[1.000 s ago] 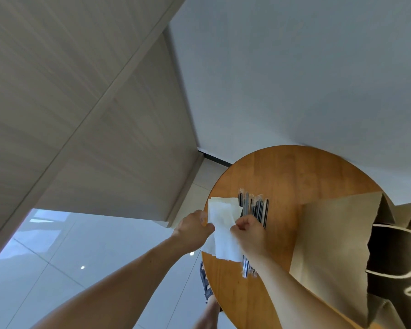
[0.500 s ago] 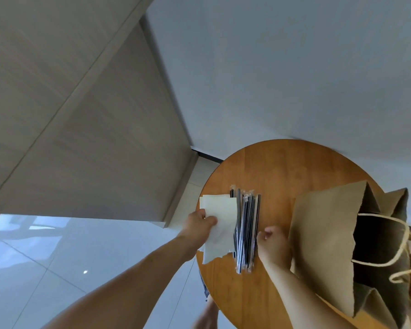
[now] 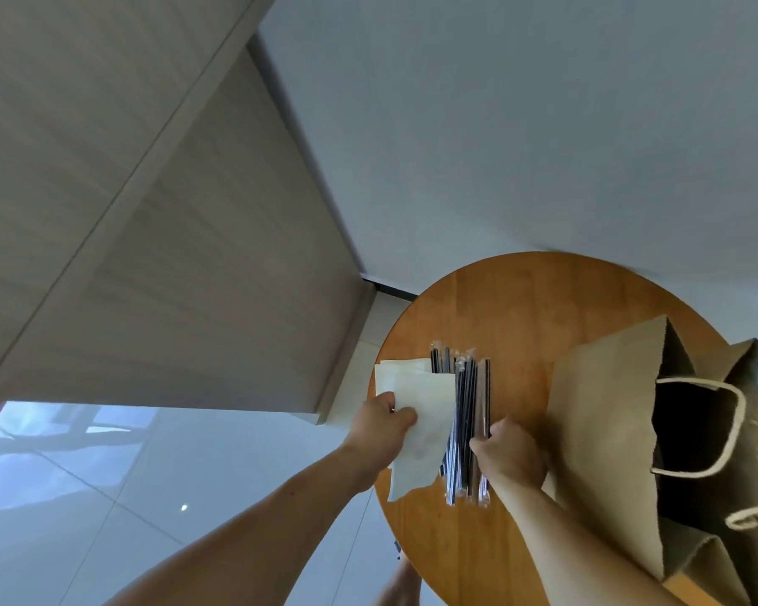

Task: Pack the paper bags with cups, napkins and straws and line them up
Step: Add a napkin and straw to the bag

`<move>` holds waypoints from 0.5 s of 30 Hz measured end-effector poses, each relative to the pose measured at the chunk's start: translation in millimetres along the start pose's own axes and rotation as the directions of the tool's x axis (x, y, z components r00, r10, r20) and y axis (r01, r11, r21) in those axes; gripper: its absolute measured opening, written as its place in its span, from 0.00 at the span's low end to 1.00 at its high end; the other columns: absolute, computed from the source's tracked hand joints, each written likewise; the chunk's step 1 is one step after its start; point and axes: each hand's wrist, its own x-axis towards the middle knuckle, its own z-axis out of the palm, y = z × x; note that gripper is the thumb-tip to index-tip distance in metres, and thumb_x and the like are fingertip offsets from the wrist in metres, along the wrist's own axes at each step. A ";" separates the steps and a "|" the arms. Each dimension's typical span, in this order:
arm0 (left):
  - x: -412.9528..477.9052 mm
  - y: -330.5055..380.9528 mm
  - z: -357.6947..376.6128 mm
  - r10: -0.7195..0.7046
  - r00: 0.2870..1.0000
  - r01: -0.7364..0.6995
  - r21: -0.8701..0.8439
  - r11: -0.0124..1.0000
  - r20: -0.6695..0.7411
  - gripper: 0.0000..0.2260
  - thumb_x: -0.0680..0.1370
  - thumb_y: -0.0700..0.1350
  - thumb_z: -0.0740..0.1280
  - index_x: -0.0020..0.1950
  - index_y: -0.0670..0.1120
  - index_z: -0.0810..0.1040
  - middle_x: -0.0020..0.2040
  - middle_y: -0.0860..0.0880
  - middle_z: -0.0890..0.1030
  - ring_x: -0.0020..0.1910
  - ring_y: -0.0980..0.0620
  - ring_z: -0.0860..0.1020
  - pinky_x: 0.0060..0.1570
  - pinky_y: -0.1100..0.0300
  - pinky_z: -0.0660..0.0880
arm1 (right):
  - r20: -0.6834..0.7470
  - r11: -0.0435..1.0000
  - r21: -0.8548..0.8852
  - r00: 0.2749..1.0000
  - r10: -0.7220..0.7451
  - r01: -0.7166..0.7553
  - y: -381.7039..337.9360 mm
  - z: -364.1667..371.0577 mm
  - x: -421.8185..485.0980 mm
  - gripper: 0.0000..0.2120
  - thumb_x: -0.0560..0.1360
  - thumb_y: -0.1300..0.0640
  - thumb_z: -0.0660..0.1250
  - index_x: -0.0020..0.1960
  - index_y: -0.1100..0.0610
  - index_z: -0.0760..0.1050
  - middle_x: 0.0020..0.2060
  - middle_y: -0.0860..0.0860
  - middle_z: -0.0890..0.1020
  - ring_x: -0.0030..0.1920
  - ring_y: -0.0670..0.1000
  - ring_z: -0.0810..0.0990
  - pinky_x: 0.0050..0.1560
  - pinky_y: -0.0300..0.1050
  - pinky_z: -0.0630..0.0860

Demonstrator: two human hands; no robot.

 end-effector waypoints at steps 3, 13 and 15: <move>-5.9 12.1 4.2 0.040 0.999 -0.040 0.014 0.999 -0.010 0.09 0.82 0.47 0.63 0.61 0.48 0.73 0.55 0.49 0.78 0.52 0.49 0.78 0.50 0.55 0.76 | -0.067 0.986 0.168 0.998 0.020 -0.009 -10.4 -26.3 -16.2 0.08 0.71 0.52 0.70 0.40 0.48 0.70 0.33 0.46 0.78 0.33 0.47 0.78 0.32 0.43 0.72; -62.0 94.9 -6.7 0.253 0.966 -0.256 -0.089 0.963 -0.044 0.07 0.81 0.44 0.61 0.56 0.52 0.77 0.50 0.49 0.83 0.50 0.47 0.81 0.55 0.48 0.79 | -0.121 0.681 0.650 0.931 -0.345 0.337 -65.6 -124.2 -89.1 0.13 0.70 0.66 0.73 0.45 0.50 0.77 0.34 0.46 0.80 0.35 0.42 0.78 0.37 0.34 0.76; -76.0 108.5 -9.5 0.306 0.951 -0.307 -0.149 0.940 -0.031 0.08 0.80 0.42 0.61 0.53 0.54 0.78 0.49 0.50 0.84 0.50 0.47 0.81 0.53 0.48 0.80 | -0.133 0.680 0.618 0.905 -0.403 0.394 -72.0 -137.1 -97.9 0.12 0.71 0.64 0.73 0.45 0.48 0.77 0.34 0.45 0.80 0.36 0.42 0.79 0.39 0.35 0.77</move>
